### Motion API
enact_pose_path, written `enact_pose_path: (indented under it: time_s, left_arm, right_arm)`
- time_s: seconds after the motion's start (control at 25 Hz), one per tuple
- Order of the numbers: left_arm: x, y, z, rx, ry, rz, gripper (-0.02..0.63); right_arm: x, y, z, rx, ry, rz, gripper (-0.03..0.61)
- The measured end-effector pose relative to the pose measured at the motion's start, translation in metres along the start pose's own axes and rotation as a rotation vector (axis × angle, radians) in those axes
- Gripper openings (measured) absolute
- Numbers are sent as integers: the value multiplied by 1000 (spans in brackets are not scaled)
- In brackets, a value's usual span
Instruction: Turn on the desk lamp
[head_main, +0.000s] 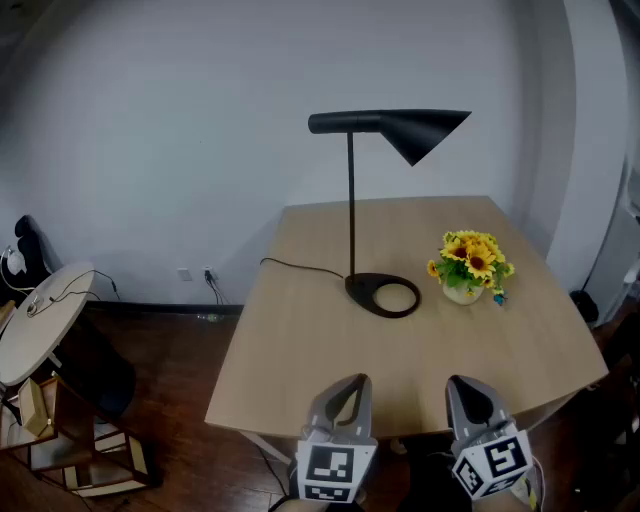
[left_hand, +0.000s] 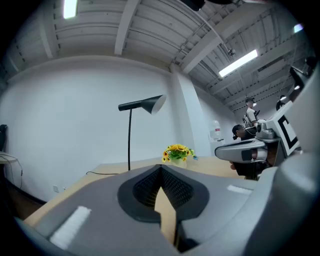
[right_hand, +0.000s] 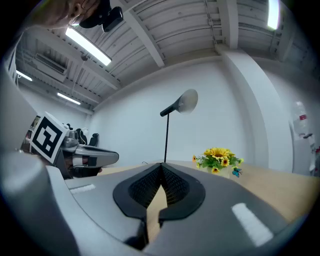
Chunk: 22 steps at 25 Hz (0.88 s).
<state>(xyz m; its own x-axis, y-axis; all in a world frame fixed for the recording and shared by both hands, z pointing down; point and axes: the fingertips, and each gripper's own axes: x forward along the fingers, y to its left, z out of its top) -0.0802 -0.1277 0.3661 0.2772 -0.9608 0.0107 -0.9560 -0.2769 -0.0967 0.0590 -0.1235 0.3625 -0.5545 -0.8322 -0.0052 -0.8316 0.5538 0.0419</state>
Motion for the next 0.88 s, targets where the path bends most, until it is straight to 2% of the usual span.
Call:
enact_pose_path:
  time_s: [0.16, 0.32, 0.6, 0.88]
  left_arm:
    - [20, 20, 12, 36, -2, 26, -3]
    - [43, 40, 6, 60, 40, 48, -3]
    - [78, 58, -1, 56, 83, 38, -3]
    - [114, 66, -15, 58, 138, 15, -3]
  right_arm:
    - [21, -4, 23, -49, -15, 26, 0]
    - [44, -7, 34, -90, -19, 44, 0]
    - [95, -21, 12, -67, 21, 81, 0]
    - [142, -51, -16, -29, 88, 40, 0]
